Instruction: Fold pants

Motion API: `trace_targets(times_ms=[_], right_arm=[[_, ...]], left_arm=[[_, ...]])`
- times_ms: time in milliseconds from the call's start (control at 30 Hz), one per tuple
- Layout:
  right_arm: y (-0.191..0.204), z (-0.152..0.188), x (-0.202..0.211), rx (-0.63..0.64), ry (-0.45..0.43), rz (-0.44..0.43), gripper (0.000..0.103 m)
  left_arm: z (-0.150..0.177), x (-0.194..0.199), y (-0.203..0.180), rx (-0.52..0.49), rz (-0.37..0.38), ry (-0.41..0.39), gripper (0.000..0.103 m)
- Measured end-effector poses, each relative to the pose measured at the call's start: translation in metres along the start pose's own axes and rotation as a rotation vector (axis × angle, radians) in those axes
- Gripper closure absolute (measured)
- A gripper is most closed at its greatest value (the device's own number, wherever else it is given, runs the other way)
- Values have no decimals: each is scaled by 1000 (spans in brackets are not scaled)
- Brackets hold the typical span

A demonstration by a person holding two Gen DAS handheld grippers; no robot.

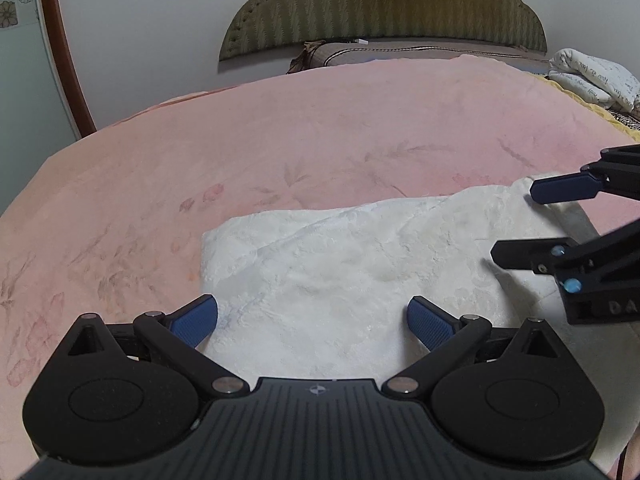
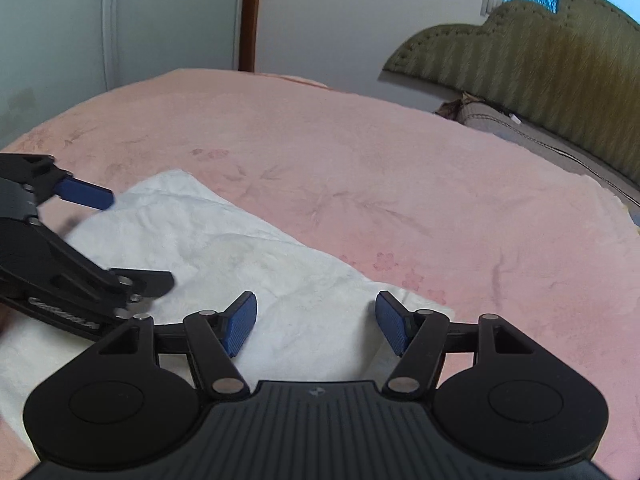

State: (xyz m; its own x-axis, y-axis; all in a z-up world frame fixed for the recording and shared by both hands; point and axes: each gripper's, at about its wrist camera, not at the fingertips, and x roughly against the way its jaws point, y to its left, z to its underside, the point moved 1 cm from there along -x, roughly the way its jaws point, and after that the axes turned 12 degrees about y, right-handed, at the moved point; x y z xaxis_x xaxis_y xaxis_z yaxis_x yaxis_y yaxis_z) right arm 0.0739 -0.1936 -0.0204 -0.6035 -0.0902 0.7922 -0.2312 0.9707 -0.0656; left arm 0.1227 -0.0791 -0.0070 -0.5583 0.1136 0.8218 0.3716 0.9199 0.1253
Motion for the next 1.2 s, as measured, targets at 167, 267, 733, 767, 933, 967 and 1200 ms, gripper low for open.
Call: trace_targets(times_ms=[167, 267, 733, 767, 933, 967, 1200], right_arm=[[7, 12, -4, 33, 27, -25, 34], [5, 15, -4, 18, 24, -16, 33], [-31, 53, 34, -194, -59, -32, 32], [-28, 53, 33, -179, -51, -30, 30], [-43, 65, 20, -249, -21, -104, 25], [-53, 68, 20, -293, -27, -145, 25], [-109, 92, 1, -490, 4, -434, 25]], left_arm=[[1, -2, -4, 2, -5, 0, 0], [4, -2, -7, -2, -18, -6, 0], [10, 3, -11, -1, -49, -29, 0], [10, 5, -11, 3, -51, -28, 0], [16, 26, 13, 60, -31, -79, 0], [17, 30, 24, 83, -17, -82, 0], [30, 14, 113, 299, 326, 51, 1]])
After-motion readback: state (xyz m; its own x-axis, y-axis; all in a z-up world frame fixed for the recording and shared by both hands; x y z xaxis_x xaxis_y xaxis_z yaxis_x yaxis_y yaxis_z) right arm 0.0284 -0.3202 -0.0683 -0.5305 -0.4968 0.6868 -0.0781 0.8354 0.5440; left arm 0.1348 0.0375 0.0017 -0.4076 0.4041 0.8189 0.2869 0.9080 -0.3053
